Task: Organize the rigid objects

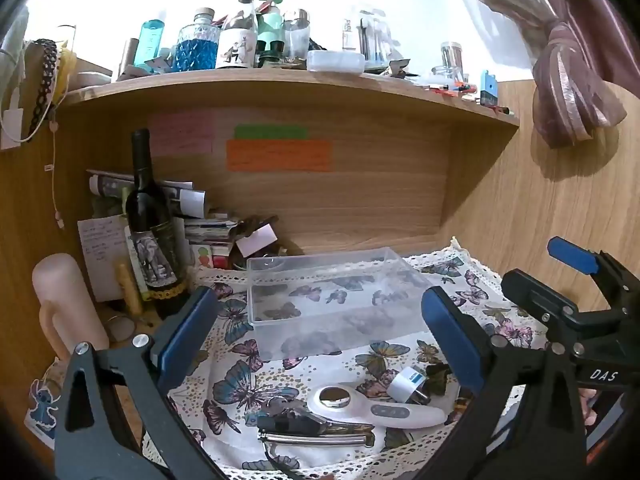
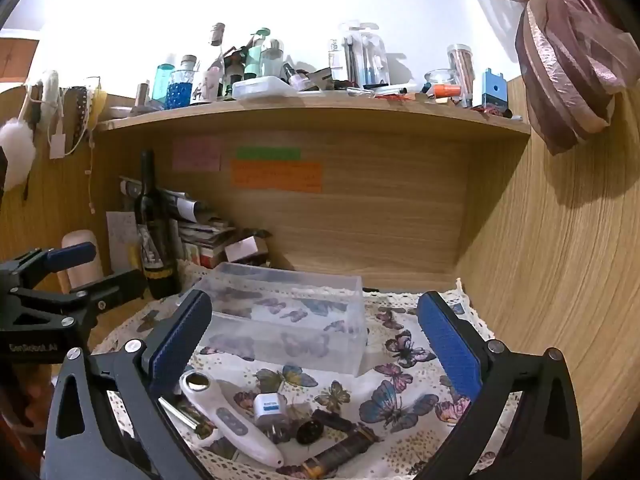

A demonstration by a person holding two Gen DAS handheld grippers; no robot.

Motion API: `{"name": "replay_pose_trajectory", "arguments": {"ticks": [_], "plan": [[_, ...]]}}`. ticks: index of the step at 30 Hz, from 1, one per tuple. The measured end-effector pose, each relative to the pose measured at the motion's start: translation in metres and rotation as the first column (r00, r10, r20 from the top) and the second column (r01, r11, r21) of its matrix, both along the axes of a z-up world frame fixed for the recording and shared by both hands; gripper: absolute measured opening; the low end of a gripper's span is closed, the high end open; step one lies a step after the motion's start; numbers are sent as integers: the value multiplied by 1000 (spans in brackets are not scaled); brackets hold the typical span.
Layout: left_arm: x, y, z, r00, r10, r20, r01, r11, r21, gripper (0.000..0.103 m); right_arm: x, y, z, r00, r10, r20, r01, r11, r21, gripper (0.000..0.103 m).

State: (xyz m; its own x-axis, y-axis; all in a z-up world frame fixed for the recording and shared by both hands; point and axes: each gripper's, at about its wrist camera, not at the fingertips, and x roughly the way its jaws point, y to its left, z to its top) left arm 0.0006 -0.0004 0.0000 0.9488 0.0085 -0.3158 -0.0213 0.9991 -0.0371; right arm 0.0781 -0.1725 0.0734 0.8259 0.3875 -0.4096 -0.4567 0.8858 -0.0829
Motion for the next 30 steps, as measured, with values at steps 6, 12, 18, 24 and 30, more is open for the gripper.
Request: {"name": "replay_pose_trajectory", "arguments": {"ticks": [6, 12, 18, 24, 30], "plan": [[0, -4, 1, 1000, 7, 20, -6, 1000, -11, 103, 1, -1, -1, 1000, -2, 4, 2, 1000, 12, 103], [-1, -14, 7, 999, 7, 34, -7, 1000, -7, 103, 3, -2, 0, 1000, -5, -3, 5, 1000, 12, 103], [-4, -9, 5, 999, -15, 47, 15, 1000, -1, 103, 3, -1, 0, 1000, -6, -6, 6, 1000, 14, 103], [-5, -9, 8, 998, -26, 55, 26, 1000, 4, 103, 2, -2, 0, 1000, -7, -6, 7, 1000, 16, 103], [-5, -9, 8, 998, -30, 57, 30, 1000, 3, 103, 3, -1, 0, 1000, -7, -4, 7, 1000, 17, 103]]}}
